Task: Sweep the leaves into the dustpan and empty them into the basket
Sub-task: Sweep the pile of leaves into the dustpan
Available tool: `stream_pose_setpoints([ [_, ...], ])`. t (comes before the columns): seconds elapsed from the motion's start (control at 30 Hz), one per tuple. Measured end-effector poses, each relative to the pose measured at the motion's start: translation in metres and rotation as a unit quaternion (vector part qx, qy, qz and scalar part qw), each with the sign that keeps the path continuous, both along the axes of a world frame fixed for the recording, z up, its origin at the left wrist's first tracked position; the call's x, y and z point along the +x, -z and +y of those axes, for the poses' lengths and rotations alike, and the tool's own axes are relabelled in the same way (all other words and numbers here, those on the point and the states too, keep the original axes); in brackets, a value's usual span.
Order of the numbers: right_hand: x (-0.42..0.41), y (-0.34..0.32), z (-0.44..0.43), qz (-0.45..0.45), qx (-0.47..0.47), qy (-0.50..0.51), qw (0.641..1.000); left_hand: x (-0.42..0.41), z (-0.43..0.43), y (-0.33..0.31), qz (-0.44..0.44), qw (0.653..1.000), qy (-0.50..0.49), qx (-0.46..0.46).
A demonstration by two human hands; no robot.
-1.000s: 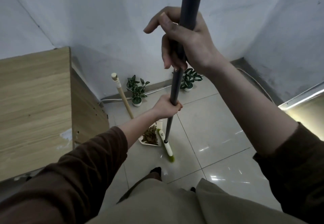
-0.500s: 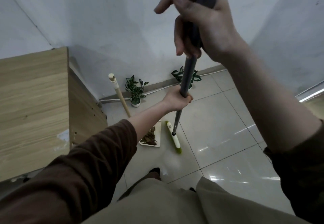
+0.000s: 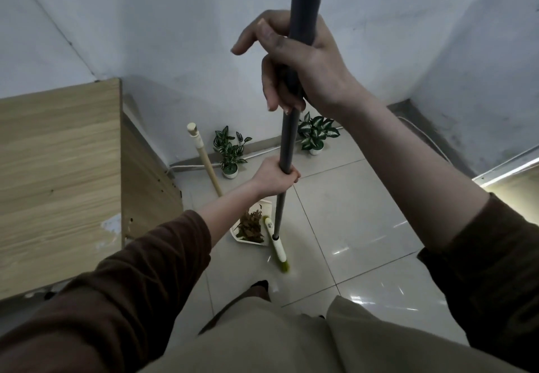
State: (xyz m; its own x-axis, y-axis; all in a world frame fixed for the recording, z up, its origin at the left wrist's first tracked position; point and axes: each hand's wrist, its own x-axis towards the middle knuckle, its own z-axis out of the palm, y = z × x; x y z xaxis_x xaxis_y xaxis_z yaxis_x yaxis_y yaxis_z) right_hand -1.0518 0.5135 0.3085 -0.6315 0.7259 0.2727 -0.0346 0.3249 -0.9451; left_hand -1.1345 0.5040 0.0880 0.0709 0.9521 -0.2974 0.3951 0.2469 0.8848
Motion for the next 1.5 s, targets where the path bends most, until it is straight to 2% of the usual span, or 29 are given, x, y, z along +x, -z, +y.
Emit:
stream_pose_setpoints([
  [0.33, 0.015, -0.023, -0.008, 0.021, 0.052, 0.008, 0.998, 0.006, 0.000, -0.018, 0.007, 0.999, 0.003, 0.048],
  [0.47, 0.015, -0.024, -0.007, 0.001, 0.062, 0.022, 0.998, 0.022, 0.009, -0.022, 0.003, 1.000, 0.008, 0.025],
  [0.67, 0.009, -0.003, -0.005, -0.043, 0.042, 0.041, 0.997, 0.034, 0.010, -0.017, -0.040, 0.999, 0.015, -0.014],
  [0.9, 0.002, 0.004, -0.003, -0.026, 0.004, 0.021, 0.999, 0.019, 0.008, -0.004, 0.007, 0.999, -0.001, -0.035],
  [1.1, -0.013, -0.003, -0.003, -0.001, 0.012, 0.002, 1.000, -0.012, -0.002, -0.008, 0.006, 1.000, -0.021, 0.009],
  [1.5, -0.012, -0.023, 0.007, 0.005, 0.022, 0.012, 1.000, -0.014, 0.016, -0.025, -0.014, 1.000, 0.020, 0.017],
])
